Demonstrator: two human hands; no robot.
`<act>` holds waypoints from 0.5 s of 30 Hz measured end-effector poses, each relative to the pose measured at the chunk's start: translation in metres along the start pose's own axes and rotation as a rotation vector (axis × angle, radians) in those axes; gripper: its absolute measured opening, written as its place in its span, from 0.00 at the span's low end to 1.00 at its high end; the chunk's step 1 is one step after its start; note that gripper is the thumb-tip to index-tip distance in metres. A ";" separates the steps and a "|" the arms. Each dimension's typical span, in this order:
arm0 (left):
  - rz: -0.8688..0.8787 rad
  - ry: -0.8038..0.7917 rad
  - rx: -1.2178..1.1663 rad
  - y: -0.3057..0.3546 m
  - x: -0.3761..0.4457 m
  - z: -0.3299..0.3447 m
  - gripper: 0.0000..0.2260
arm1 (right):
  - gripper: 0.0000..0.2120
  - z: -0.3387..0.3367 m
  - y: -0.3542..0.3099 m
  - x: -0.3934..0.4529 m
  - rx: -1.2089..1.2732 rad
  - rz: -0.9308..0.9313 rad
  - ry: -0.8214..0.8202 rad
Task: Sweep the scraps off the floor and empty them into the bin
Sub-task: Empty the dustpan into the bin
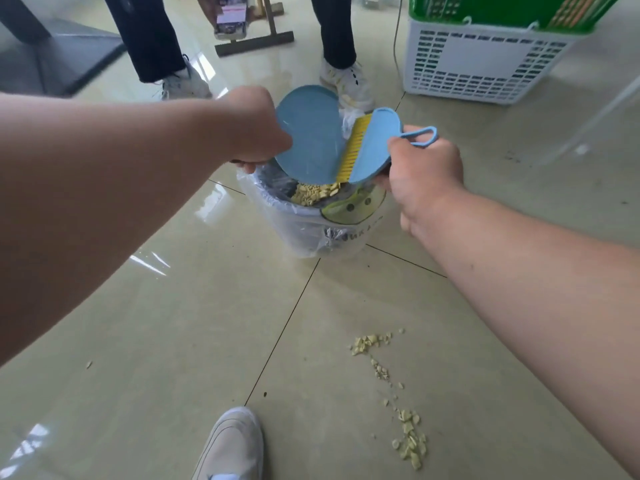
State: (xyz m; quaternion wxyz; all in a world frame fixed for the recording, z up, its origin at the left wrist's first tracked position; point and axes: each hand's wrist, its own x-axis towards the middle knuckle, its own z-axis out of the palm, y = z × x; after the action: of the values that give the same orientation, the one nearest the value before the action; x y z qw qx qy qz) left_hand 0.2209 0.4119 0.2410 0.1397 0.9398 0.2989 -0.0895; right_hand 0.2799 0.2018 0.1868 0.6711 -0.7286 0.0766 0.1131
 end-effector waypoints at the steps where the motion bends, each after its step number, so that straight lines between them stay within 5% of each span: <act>1: -0.018 -0.037 -0.092 0.000 -0.006 0.001 0.12 | 0.06 -0.006 -0.004 -0.006 0.044 0.017 0.008; 10: 0.054 -0.393 -0.354 0.010 -0.092 0.028 0.15 | 0.01 -0.105 0.016 -0.053 0.191 0.172 0.037; 15: 0.050 -0.533 -0.441 0.013 -0.143 0.074 0.12 | 0.13 -0.158 0.058 -0.092 0.292 0.377 0.031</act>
State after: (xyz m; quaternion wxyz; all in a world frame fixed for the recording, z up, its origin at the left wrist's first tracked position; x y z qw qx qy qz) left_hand 0.1070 0.3010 0.2099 0.4149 0.8375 0.2407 -0.2617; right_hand 0.1861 0.0362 0.1671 0.7351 -0.5985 0.2368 0.2130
